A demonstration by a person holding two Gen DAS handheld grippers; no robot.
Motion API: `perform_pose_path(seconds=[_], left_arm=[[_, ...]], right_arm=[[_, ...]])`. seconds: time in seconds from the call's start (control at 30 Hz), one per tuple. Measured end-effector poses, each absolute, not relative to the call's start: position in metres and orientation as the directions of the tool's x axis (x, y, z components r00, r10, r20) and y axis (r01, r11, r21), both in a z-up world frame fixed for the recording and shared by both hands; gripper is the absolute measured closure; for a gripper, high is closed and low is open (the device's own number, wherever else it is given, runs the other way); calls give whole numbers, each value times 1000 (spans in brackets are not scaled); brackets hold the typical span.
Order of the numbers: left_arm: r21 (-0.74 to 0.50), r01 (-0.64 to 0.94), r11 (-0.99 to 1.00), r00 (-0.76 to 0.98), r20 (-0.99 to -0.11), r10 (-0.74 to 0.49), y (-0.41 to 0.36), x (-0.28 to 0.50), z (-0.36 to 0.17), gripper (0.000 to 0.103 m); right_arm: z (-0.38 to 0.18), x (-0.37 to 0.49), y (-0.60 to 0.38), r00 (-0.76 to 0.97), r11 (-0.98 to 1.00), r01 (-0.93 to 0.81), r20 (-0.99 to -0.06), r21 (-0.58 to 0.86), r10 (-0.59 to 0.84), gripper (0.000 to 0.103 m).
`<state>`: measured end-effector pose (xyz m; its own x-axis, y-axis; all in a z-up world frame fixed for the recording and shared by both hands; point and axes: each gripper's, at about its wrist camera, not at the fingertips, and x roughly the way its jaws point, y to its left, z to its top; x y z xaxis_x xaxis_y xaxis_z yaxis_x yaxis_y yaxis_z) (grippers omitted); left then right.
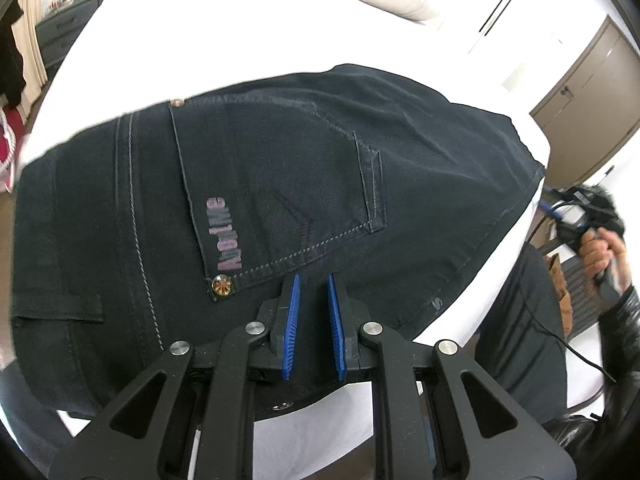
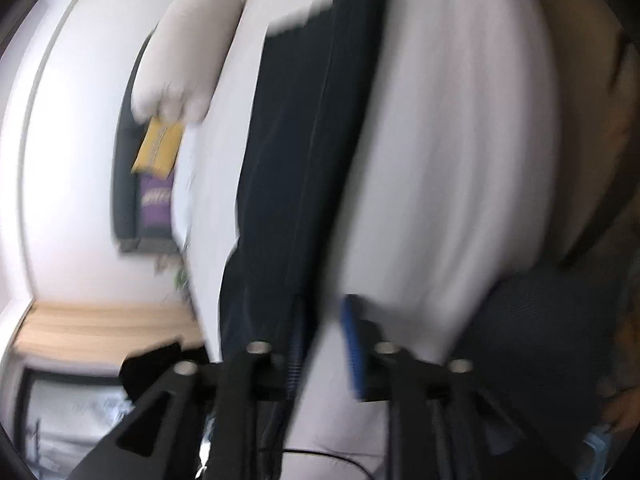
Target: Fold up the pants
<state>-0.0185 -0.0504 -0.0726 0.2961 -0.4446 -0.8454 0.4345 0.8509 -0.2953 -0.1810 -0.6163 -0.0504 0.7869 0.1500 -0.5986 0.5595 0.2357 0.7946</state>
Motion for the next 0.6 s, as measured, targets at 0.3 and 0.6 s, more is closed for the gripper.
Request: perform_pose_path(seconds=[0.3, 0.6], left_arm=[[-292, 497, 817, 338, -802, -492, -107, 32, -47, 89], [-339, 342, 876, 338, -826, -451, -43, 50, -96, 89]], right_arm=[[-4, -41, -494, 664, 517, 245, -530, 820, 527, 90], [-87, 27, -487, 554, 468, 383, -603, 797, 574, 103]])
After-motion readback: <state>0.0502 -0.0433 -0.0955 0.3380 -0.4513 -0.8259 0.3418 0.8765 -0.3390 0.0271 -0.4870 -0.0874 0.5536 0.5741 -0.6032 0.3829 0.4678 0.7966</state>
